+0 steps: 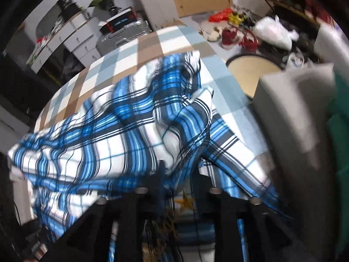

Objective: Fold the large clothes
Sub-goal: 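Release the folded side and reposition both grippers along the shirt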

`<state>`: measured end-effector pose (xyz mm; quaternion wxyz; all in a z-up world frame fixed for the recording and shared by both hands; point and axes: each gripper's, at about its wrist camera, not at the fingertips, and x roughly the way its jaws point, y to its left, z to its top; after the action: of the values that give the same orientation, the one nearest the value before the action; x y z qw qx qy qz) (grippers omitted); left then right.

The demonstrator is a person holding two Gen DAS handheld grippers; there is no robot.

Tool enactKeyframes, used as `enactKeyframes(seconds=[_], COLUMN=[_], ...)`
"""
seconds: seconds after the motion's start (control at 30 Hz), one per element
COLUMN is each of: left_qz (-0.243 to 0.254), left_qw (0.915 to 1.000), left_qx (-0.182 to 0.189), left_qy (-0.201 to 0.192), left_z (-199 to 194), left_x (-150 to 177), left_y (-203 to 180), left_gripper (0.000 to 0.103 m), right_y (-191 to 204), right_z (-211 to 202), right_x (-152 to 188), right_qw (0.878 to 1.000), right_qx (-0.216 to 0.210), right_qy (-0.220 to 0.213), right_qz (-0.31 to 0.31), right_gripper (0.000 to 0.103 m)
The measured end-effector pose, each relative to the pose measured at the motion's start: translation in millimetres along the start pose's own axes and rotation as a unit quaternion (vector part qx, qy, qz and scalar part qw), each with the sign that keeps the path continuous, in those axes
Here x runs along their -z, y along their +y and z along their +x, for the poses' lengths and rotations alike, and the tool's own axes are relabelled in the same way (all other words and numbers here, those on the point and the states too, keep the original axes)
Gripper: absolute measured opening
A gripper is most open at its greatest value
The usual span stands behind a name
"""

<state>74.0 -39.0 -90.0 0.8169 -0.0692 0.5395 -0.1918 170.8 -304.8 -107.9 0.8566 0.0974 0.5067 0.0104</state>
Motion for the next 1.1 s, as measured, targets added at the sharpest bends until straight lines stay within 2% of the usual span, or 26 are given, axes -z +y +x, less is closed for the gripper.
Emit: enactKeyframes(seconds=[0.1, 0.13, 0.17, 0.2, 0.27, 0.3, 0.33, 0.37, 0.4, 0.43, 0.47, 0.53, 0.6, 0.67, 0.73, 0.77, 0.8, 0.83, 0.87, 0.93, 1.0, 1.03, 1.07, 1.1], left_qz=[0.007, 0.010, 0.012, 0.011, -0.009, -0.032, -0.056, -0.079, -0.091, -0.108, -0.126, -0.166, -0.204, -0.236, -0.248, -0.252, -0.254, -0.256, -0.259, -0.260, -0.252, -0.249, -0.242, -0.236], left_qw=[0.9999, 0.9999, 0.9999, 0.9998, 0.9985, 0.9961, 0.9933, 0.9876, 0.9831, 0.9765, 0.9695, 0.9589, 0.9551, 0.9496, 0.9476, 0.9467, 0.9455, 0.9439, 0.9424, 0.9414, 0.9437, 0.9450, 0.9470, 0.9490], left_qx=[-0.003, -0.003, -0.003, -0.001, 0.014, 0.013, 0.007, 0.000, -0.010, -0.028, -0.045, -0.058, -0.048, -0.043, -0.044, -0.047, -0.050, -0.051, -0.050, -0.051, -0.054, -0.056, -0.056, -0.056], left_qy=[0.010, 0.007, -0.004, -0.014, -0.052, -0.081, -0.101, -0.136, -0.159, -0.184, -0.205, -0.223, -0.210, -0.202, -0.196, -0.196, -0.198, -0.202, -0.206, -0.209, -0.207, -0.205, -0.203, -0.202], left_z=[-2, -7, -15, -24, -50, -68, -81, -100, -110, -122, -132, -143, -144, -144, -143, -144, -144, -143, -145, -143, -141, -139, -137, -137], left_x=[9, 12, 12, 14, 11, 9, 9, 10, 12, 16, 19, 23, 24, 26, 25, 25, 29, 28, 28, 28, 26, 25, 24, 21], left_y=[2, 3, 4, 7, 16, 24, 31, 44, 52, 64, 76, 103, 126, 145, 153, 157, 154, 152, 154, 152, 154, 153, 152, 151], left_gripper=[0.000, 0.000, 0.000, 0.000, 0.004, 0.005, 0.015, 0.032, 0.044, 0.069, 0.078, 0.078, 0.078, 0.078, 0.078, 0.078, 0.078, 0.078, 0.078, 0.078, 0.078, 0.078, 0.078, 0.078], right_y=[8, 15, 26, 38, 69, 90, 111, 129, 150, 179, 196, 246, 284, 318, 345, 350, 356, 359, 361, 362, 352, 345, 337, 323], right_z=[-31, -44, -58, -65, -75, -75, -72, -66, -62, -50, -43, -21, -3, 10, 21, 22, 27, 35, 48, 74, 89, 84, 80, 74], right_x=[0, 0, 0, 1, -2, -5, -7, -7, -6, -7, -6, 0, 7, 17, 29, 32, 39, 42, 51, 70, 86, 87, 86, 82], right_qw=[0.999, 0.998, 0.994, 0.991, 0.984, 0.980, 0.977, 0.974, 0.970, 0.965, 0.962, 0.953, 0.946, 0.940, 0.931, 0.927, 0.922, 0.920, 0.915, 0.906, 0.901, 0.903, 0.906, 0.911], right_qx=[0.021, 0.009, -0.022, -0.048, -0.086, -0.104, -0.123, -0.139, -0.158, -0.178, -0.190, -0.206, -0.198, -0.167, -0.140, -0.135, -0.132, -0.127, -0.117, -0.099, -0.124, -0.142, -0.163, -0.205], right_qy=[-0.035, -0.058, -0.087, -0.103, -0.122, -0.124, -0.119, -0.112, -0.102, -0.087, -0.076, -0.052, -0.044, -0.047, -0.057, -0.064, -0.060, -0.045, -0.020, 0.024, 0.060, 0.054, 0.067, 0.096], right_qz=[-0.030, -0.039, -0.054, -0.070, -0.100, -0.114, -0.129, -0.140, -0.153, -0.171, -0.183, -0.215, -0.252, -0.292, -0.333, -0.345, -0.359, -0.369, -0.384, -0.410, -0.411, -0.402, -0.383, -0.345], right_gripper=[0.047, 0.048, 0.051, 0.067, 0.085, 0.085, 0.085, 0.085, 0.085, 0.085, 0.085, 0.084, 0.083, 0.083, 0.078, 0.058, 0.028, 0.016, 0.009, 0.009, 0.010, 0.014, 0.021, 0.044])
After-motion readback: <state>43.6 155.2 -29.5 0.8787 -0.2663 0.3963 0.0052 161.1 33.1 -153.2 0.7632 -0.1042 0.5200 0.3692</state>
